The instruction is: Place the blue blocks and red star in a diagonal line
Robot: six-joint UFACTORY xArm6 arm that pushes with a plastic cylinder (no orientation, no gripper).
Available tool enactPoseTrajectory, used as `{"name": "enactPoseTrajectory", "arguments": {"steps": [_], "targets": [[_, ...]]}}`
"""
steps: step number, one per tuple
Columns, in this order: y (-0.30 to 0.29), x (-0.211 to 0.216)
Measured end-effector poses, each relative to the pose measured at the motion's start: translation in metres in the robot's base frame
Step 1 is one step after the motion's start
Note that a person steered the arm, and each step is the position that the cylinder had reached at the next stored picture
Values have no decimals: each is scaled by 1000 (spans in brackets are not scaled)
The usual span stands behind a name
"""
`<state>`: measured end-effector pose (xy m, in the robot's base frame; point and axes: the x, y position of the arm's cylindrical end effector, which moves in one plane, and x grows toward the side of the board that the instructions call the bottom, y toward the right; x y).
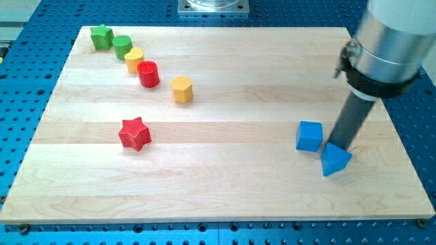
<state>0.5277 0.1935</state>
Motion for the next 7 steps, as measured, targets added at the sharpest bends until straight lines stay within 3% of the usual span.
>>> {"name": "enactPoseTrajectory", "arguments": {"steps": [3, 5, 6, 7], "targets": [[-103, 27], [-68, 38], [-24, 38], [-21, 35]]}}
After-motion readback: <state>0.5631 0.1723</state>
